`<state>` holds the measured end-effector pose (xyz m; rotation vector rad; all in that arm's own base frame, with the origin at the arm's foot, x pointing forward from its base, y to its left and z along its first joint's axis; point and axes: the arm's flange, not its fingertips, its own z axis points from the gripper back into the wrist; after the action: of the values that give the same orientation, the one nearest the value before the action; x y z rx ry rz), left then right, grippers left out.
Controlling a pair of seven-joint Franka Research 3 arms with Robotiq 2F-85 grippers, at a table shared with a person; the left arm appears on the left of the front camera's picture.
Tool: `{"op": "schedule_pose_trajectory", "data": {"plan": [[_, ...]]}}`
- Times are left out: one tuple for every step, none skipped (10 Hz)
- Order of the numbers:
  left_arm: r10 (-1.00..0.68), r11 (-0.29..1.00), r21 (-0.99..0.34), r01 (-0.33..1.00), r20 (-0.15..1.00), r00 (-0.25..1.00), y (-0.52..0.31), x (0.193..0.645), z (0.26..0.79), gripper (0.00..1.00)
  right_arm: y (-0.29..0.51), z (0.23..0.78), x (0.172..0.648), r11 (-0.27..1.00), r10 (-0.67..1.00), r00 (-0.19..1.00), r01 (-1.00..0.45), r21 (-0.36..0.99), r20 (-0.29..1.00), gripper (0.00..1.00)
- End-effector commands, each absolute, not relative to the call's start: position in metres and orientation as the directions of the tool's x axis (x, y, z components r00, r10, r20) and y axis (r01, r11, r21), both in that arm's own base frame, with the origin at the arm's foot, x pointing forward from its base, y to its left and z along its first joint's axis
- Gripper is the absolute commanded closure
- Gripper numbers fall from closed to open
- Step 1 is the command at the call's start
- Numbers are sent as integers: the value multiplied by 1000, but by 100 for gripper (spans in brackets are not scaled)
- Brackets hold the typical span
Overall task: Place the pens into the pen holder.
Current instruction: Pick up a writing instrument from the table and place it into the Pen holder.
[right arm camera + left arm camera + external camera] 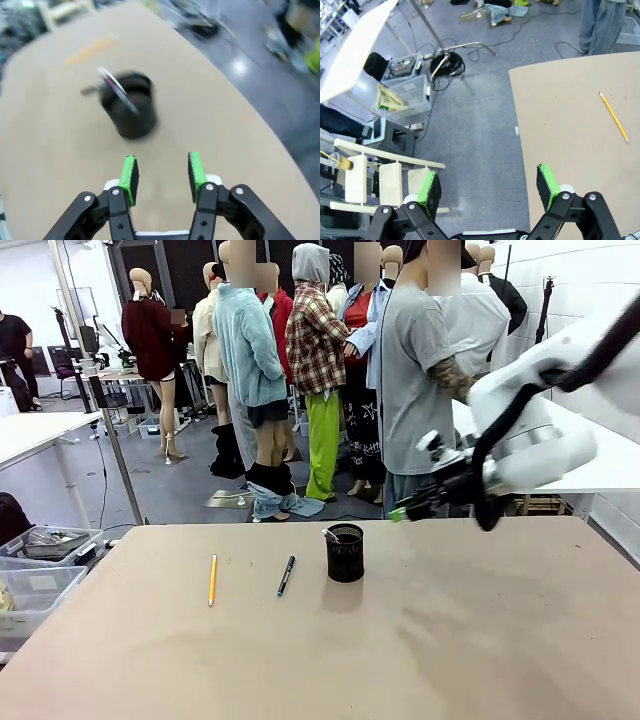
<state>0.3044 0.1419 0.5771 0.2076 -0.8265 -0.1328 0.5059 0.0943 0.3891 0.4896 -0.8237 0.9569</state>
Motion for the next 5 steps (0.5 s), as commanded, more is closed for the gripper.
{"op": "schedule_pose_trajectory", "data": {"plan": [[-200,970,240,32,718,667,142,305,577,0,52,431,464,710,522,553,-704,29,650,48],[-200,970,240,32,718,667,142,305,577,0,29,442,452,772,506,653,-634,41,563,48],[-200,970,240,32,718,667,142,305,577,0,6,452,440,849,462,750,-529,10,474,48],[-200,970,240,32,718,667,142,305,577,0,-18,460,429,908,396,833,-417,-31,385,48],[-200,970,240,32,718,667,142,305,577,0,-44,467,418,948,311,898,-317,-31,312,48]]}}
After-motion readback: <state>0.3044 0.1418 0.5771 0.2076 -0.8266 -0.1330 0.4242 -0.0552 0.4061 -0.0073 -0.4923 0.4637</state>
